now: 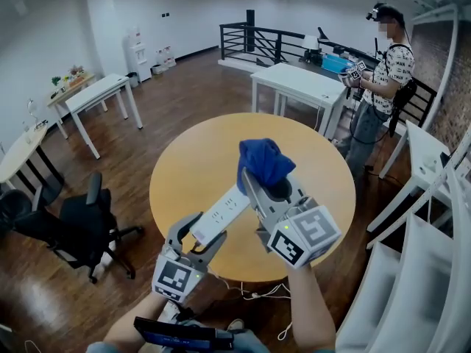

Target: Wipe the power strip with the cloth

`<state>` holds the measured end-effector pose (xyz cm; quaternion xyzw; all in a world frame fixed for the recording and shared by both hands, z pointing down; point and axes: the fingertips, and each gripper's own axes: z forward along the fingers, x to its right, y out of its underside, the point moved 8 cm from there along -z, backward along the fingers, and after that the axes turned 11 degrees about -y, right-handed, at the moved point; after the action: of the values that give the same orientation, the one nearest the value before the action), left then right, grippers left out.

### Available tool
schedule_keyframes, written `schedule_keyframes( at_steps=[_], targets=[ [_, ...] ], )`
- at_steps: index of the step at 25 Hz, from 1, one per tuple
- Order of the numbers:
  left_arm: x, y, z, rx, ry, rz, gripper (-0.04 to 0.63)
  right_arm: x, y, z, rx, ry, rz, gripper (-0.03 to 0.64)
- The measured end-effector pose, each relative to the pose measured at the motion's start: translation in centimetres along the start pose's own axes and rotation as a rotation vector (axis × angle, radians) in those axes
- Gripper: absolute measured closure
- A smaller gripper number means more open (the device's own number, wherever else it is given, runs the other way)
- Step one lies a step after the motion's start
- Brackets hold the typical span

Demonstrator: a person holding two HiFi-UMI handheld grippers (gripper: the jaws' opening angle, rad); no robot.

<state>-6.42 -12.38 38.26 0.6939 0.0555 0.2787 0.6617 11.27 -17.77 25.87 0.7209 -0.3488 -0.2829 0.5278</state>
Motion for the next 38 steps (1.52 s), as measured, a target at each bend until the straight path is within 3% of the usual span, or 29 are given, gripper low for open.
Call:
schedule_keyframes(
  at_steps=[26,33,38],
  targets=[
    [-0.7,-0.6,1.6,0.008,-0.018,-0.035,0.307,-9.2,5.6,3.0,-0.039,-0.235,0.154,0.549],
    [-2.5,-0.5,1.4,0.012,-0.045,-0.123,0.308,-6.8,3.8,0.8,0.060,-0.140,0.103,0.549],
    [-4.1,-0.3,1.4,0.052,-0.079,-0.135,0.310,-5.6,3.3,-1.0,0.079,-0.091,0.094,0.549]
  ],
)
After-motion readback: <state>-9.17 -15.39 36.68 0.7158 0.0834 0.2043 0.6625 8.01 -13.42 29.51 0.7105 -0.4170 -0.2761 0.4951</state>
